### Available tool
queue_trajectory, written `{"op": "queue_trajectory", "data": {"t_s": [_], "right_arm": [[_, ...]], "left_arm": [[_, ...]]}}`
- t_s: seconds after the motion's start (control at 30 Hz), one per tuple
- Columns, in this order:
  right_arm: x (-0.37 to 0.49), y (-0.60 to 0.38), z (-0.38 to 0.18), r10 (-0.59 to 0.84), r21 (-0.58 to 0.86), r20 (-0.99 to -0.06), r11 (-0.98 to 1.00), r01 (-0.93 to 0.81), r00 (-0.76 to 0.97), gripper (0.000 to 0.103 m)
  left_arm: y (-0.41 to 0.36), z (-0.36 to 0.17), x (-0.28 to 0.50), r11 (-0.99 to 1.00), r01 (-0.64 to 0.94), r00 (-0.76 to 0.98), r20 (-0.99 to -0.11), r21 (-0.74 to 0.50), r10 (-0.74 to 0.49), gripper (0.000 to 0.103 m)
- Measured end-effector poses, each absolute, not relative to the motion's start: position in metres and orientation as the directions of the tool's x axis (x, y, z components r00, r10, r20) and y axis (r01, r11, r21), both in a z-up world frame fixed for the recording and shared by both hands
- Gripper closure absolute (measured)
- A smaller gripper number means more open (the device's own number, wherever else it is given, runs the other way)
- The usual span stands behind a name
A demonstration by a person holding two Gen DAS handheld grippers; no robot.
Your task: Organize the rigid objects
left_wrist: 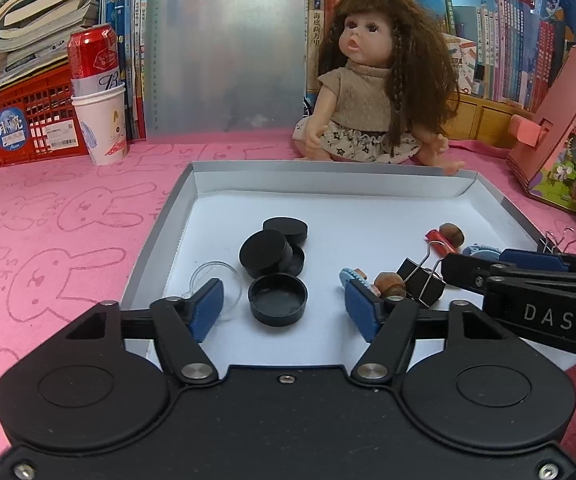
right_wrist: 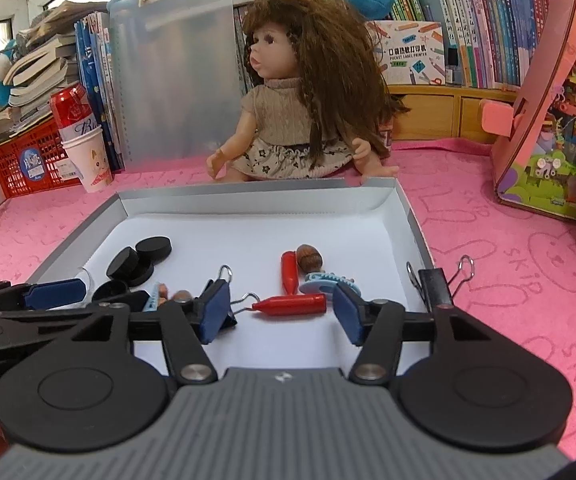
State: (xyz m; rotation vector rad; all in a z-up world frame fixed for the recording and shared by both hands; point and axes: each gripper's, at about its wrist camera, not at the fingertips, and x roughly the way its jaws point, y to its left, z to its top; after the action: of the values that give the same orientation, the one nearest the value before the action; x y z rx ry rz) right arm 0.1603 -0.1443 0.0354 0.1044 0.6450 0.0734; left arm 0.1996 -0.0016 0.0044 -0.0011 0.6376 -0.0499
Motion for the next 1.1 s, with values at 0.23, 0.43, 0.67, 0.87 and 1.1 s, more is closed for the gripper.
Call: {"op": "queue_trajectory", "data": {"t_s": [0.23,0.43,0.67,0.87,1.1], "right_arm": [[0.153,-0.144,0.043,0.095,0.115,-0.576,0.993,-0.034,0.812,0.025],[0.144,-0.147,0.051,0.088,0.114,-0.563,0.993,-0.028,0.821,0.019],[0.131,-0.146,0.062,0.093,0.117,-0.555,0.993,-0.033,0.827,0.014],[0.117,-0.145,0.070,0.094,0.110,-0.542,0.993,-0.040,0.835,0.008],[0.105,-0.144,0.075,0.090,0.106,-0.531,0.994,-0.040,0.842,0.004]], "left_arm": [[0.001,0.013,0.192,0.999,0.036,0.810,-0.584,-0.027,-0.045,0.029],[0.006,0.020,0.182,0.999,0.034,0.810,-0.585,-0.031,-0.046,0.021],[0.008,0.031,0.166,0.999,0.033,0.819,-0.573,-0.024,-0.040,0.019],[0.011,0.039,0.150,0.999,0.032,0.824,-0.566,-0.026,-0.041,0.017],[0.012,0.044,0.138,0.999,0.032,0.827,-0.561,-0.028,-0.043,0.016]]}}
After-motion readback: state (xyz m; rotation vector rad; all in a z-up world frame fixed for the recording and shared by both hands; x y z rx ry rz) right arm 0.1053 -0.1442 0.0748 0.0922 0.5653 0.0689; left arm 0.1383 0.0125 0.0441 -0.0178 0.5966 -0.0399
